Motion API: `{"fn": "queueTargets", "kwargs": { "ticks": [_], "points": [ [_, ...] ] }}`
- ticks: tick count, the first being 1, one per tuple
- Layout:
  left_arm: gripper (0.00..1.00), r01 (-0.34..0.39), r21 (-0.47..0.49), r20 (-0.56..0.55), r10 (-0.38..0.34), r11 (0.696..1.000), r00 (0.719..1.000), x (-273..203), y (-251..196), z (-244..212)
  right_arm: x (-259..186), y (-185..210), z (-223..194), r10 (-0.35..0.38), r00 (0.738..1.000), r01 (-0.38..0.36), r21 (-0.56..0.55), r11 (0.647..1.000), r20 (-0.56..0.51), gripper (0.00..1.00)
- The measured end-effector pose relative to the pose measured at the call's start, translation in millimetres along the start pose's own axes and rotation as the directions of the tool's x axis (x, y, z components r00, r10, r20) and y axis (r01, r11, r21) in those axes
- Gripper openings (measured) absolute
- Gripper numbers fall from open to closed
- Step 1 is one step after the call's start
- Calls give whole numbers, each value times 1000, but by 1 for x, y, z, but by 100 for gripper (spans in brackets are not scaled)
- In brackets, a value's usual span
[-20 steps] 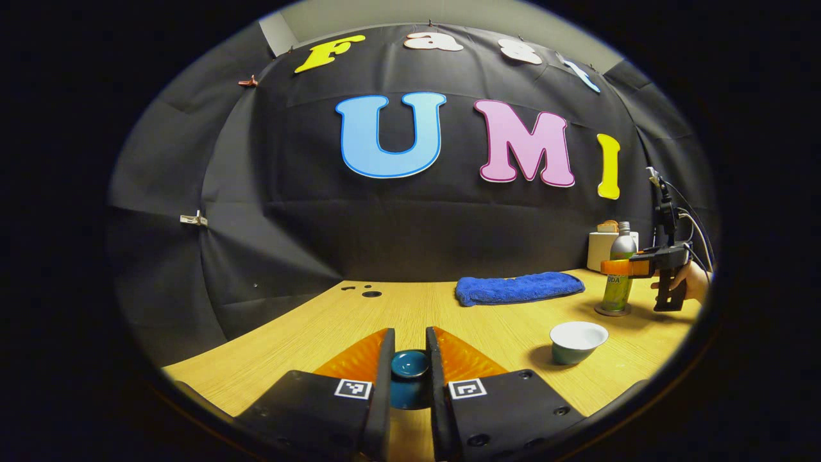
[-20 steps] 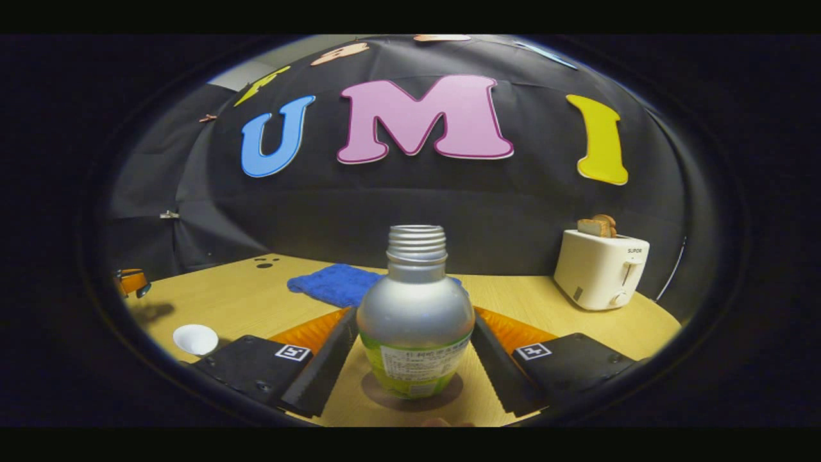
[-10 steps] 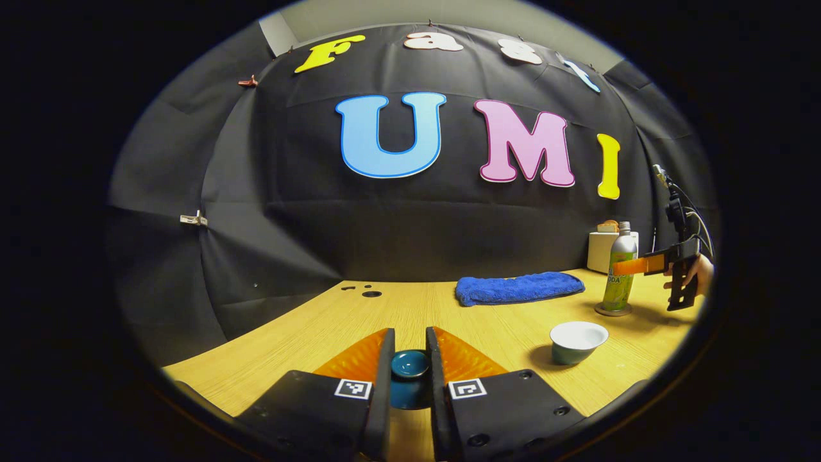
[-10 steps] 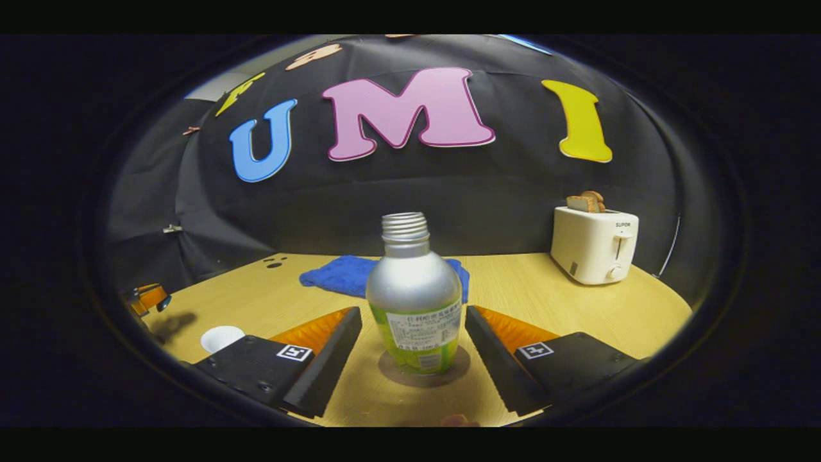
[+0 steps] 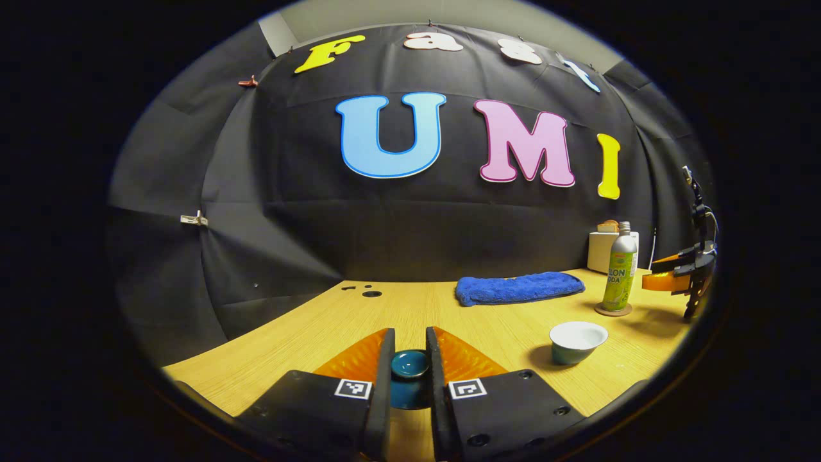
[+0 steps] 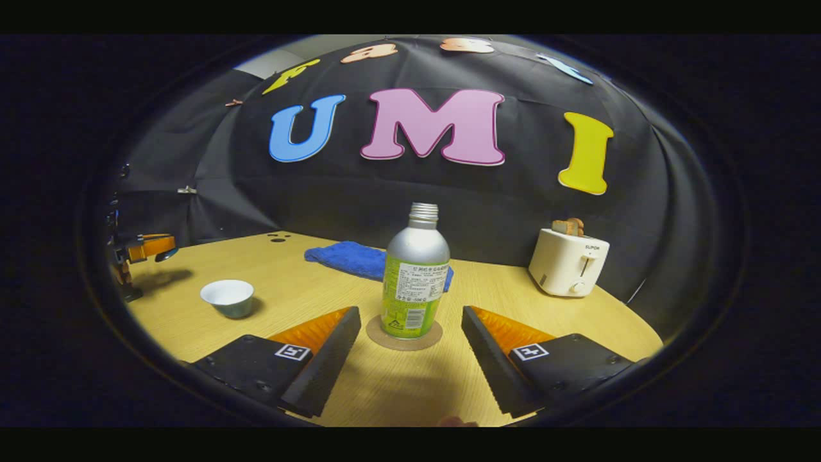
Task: Open the teacup lid with one hand, grasp the water bottle and pour water into the teacup with the other hand; after pouring, place the water bottle on the coaster and then close the teacup lid.
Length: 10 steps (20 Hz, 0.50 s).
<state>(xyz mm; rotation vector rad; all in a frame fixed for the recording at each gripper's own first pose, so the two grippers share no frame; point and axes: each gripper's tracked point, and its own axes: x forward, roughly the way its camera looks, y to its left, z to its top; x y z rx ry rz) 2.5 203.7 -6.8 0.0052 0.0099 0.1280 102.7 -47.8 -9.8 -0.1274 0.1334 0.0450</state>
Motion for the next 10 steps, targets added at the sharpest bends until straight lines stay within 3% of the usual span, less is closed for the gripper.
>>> {"fn": "queueTargets", "kwargs": {
  "ticks": [2,4,10],
  "points": [
    [29,9,-13,-22,-10,1000,1000,0,-4,-3,-17,5,7,5,999,-5,16,1000,36,98],
    [29,69,-16,-2,-69,997,998,0,-45,13,-40,16,12,43,996,-46,29,999,72,96],
    [29,222,56,13,-223,973,975,14,-129,35,-59,18,-5,21,998,-24,55,998,67,98]
  ]
}}
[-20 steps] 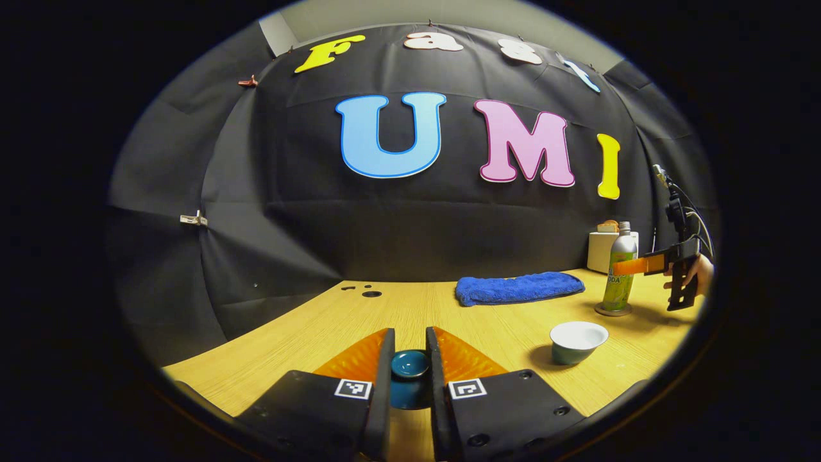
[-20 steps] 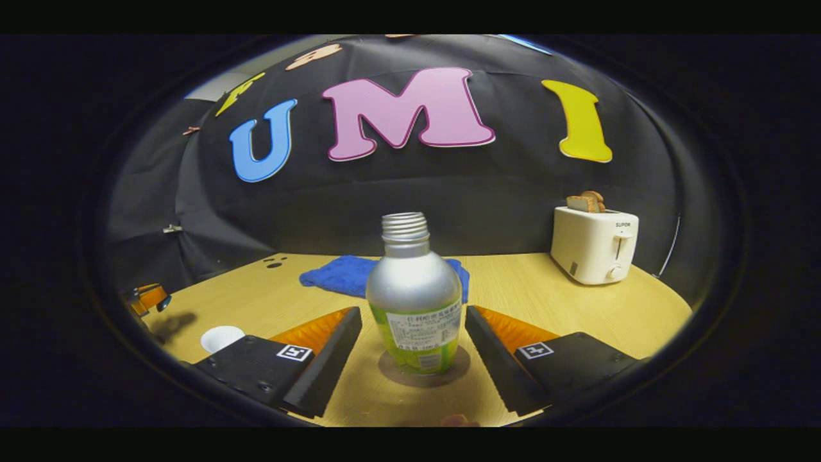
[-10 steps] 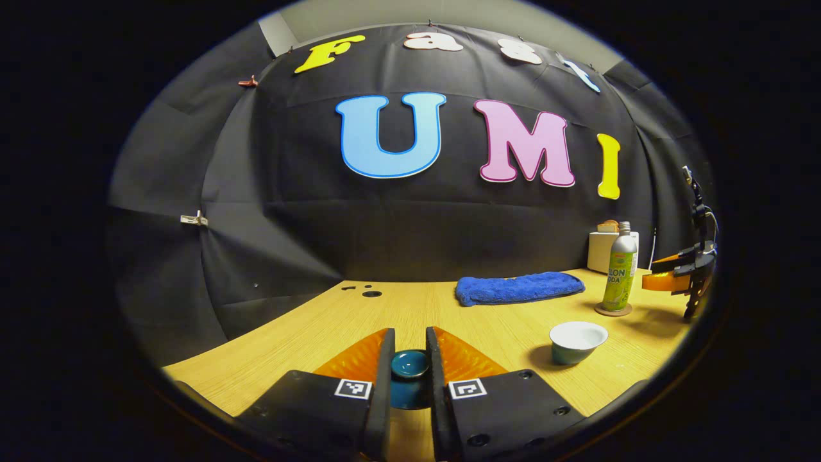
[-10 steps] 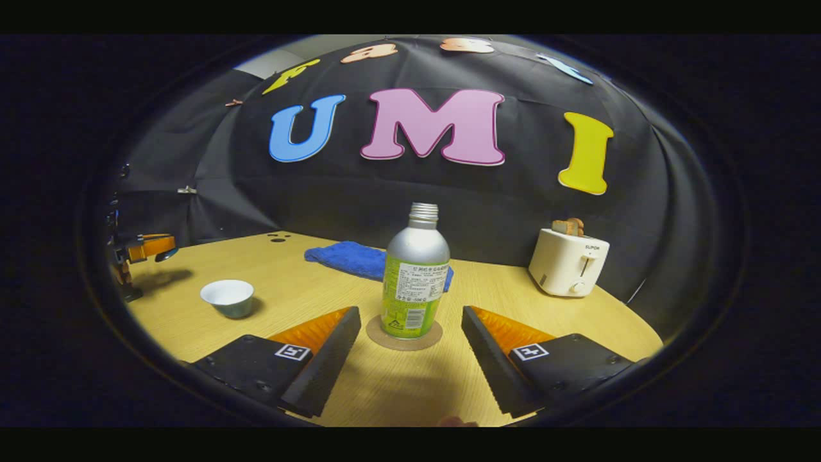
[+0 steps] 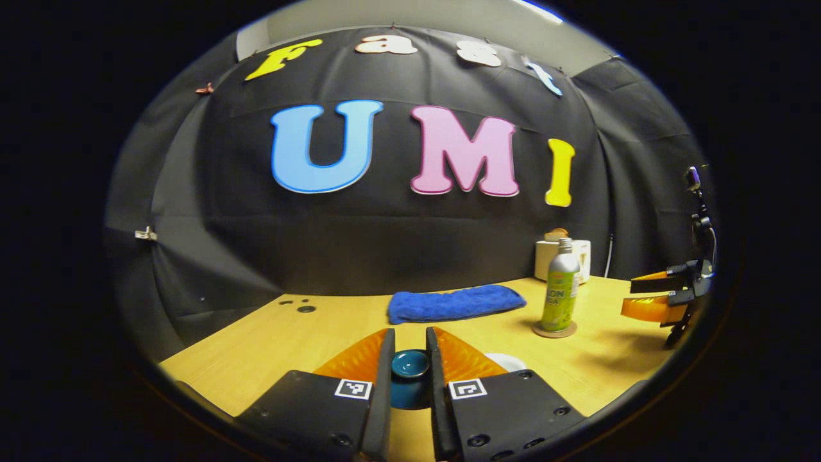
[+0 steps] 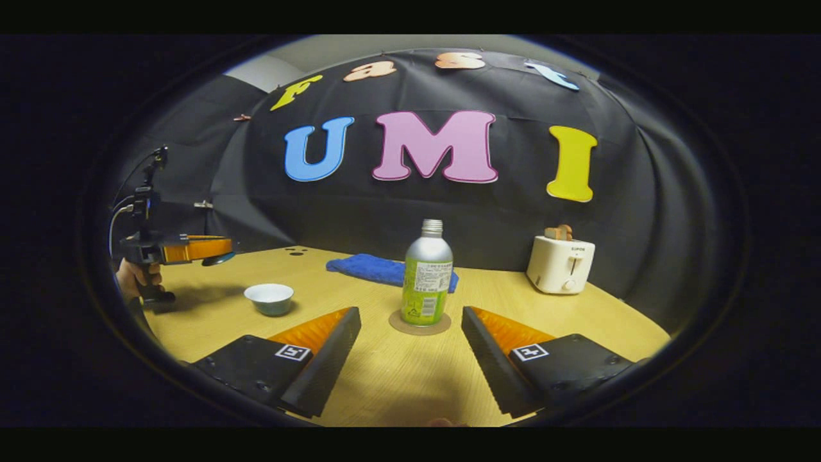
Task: Open the teacup lid with one hand, grasp the water bottle and pour water into the teacup with the other hand; after pouring, place the water bottle on the coaster and then close the teacup lid.
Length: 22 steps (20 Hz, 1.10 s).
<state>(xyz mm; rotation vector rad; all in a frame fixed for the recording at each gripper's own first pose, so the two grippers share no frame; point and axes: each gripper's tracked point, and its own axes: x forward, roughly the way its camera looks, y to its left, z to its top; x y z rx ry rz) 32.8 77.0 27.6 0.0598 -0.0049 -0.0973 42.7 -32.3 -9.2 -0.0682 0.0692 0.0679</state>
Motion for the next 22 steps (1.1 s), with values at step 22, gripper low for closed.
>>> {"fn": "queueTargets", "kwargs": {
  "ticks": [22],
  "points": [
    [30,102,74,-167,-88,992,982,50,-80,-48,-1,-5,5,-22,997,17,80,997,71,98]
  ]
}}
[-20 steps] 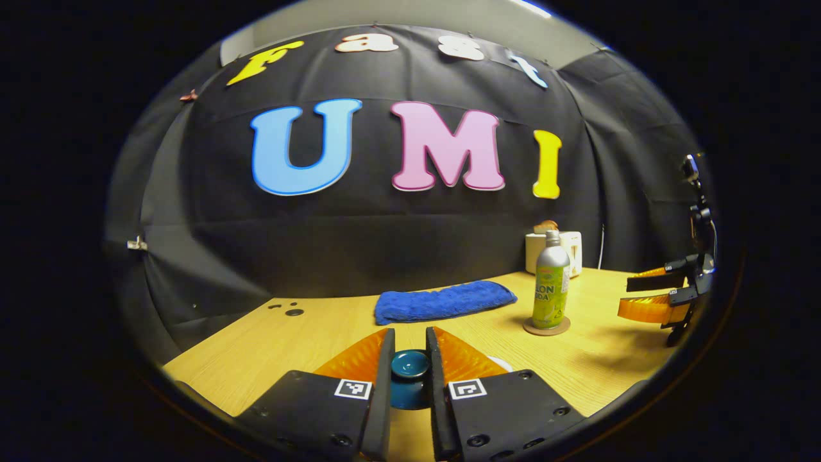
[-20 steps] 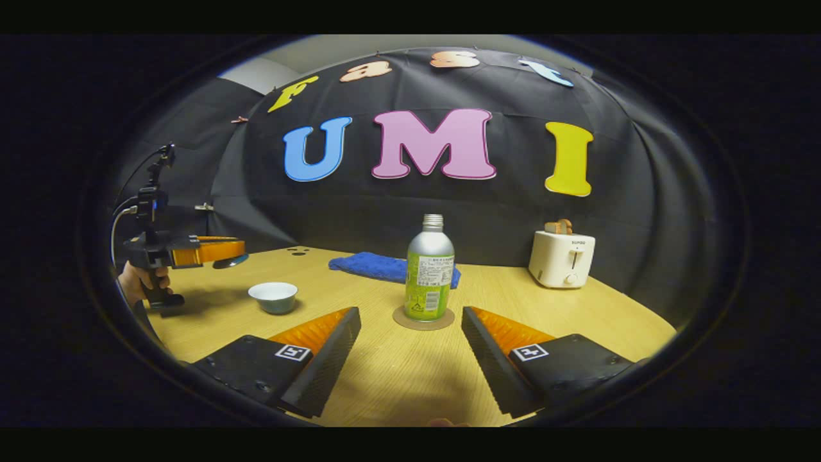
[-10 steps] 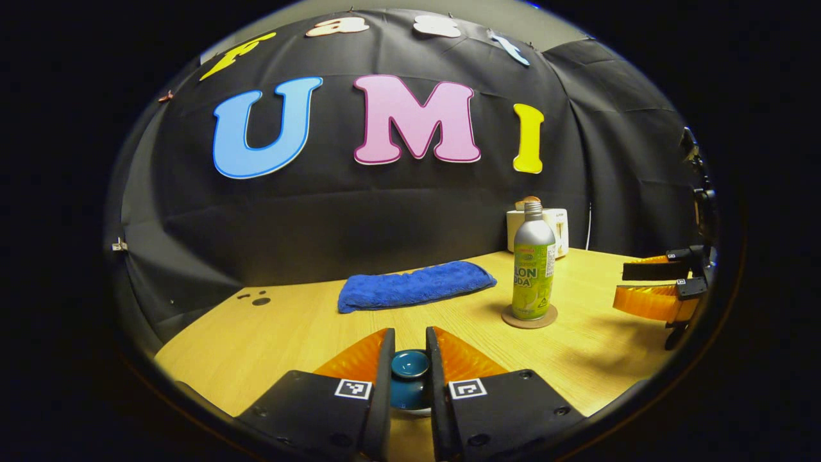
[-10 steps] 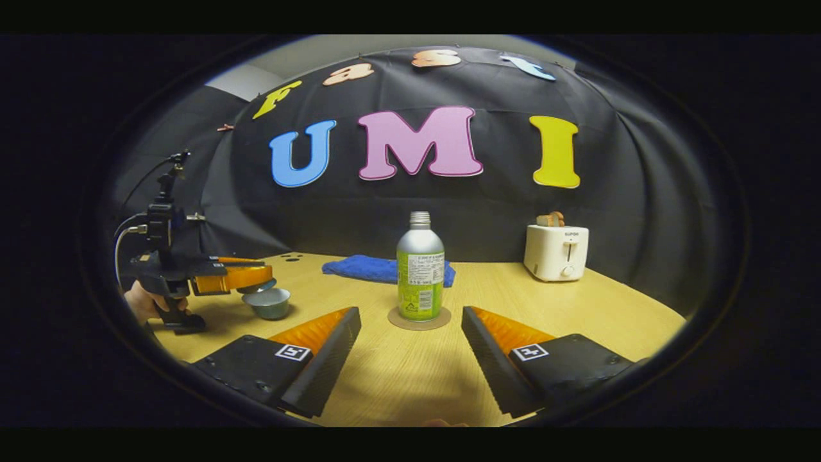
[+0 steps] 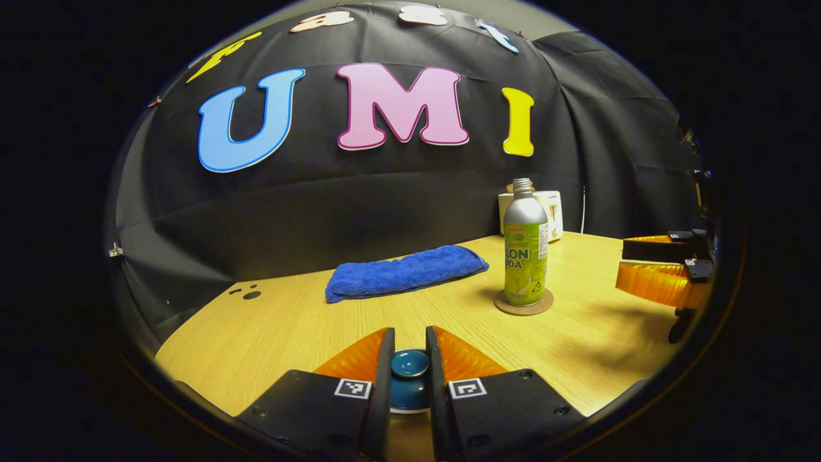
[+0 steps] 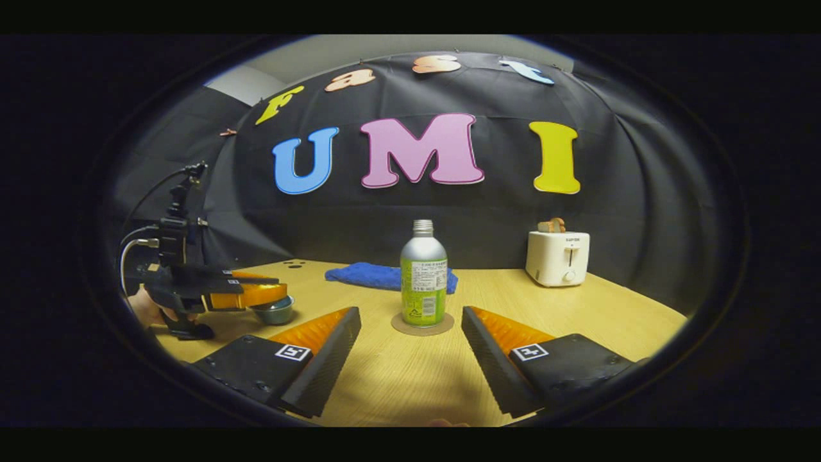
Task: Open the teacup lid with one hand, grasp the water bottle and pour water into the teacup with the other hand; after pouring, place the water bottle on the coaster and then close the teacup lid.
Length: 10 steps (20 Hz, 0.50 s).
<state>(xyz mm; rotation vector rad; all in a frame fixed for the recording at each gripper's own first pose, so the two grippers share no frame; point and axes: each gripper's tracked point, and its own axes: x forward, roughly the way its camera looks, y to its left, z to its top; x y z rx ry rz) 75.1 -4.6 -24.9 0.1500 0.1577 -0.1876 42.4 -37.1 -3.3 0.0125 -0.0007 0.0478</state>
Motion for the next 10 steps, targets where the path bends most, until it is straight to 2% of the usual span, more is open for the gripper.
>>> {"fn": "queueTargets", "kwargs": {
  "ticks": [10],
  "points": [
    [30,-13,-8,-11,13,1000,1000,2,1,-2,-2,-3,1,-15,1000,15,-9,1000,4,96]
  ]
}}
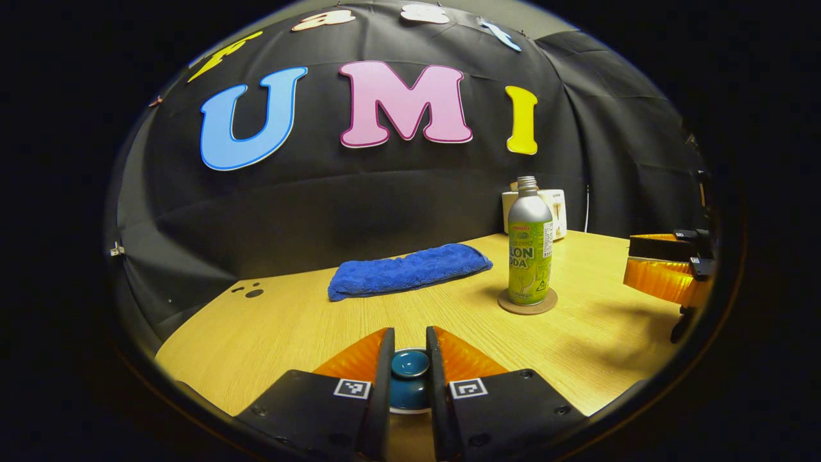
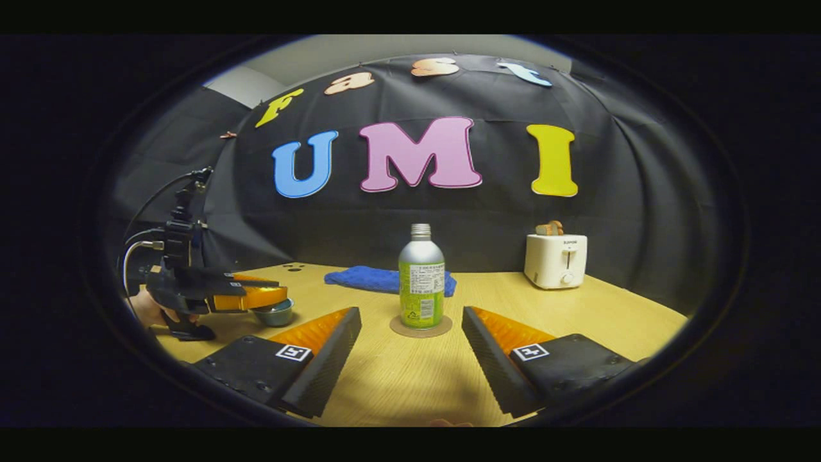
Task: Open the teacup lid with one hand, grasp the water bottle and pour water into the teacup with the other hand; after pouring, place the water bottle on the coaster and then close the teacup lid.
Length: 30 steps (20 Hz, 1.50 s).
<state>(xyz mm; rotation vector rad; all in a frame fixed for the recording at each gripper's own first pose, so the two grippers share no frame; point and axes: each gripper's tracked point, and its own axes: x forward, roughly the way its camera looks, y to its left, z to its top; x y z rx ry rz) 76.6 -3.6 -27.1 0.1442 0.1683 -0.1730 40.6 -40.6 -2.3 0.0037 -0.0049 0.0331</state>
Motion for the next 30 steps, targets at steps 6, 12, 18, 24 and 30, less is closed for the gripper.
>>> {"fn": "queueTargets", "kwargs": {
  "ticks": [6,12,18,24,30],
  "points": [
    [37,-4,12,8,4,1000,1000,-2,-2,2,0,-1,0,-2,1000,2,1,1000,-3,98],
    [93,-44,70,82,38,997,996,-18,-3,11,-4,-2,1,-18,1000,18,-1,1000,-1,98],
    [96,-79,-27,166,82,997,983,-58,-1,17,-7,-2,2,-56,998,56,-1,998,0,98],
    [96,-123,-81,195,137,989,971,-86,8,16,-9,23,1,-33,999,33,-2,999,-2,98],
    [98,-188,-162,147,212,969,966,-84,24,5,-6,27,1,-55,999,55,-3,999,-1,98]
  ]
}}
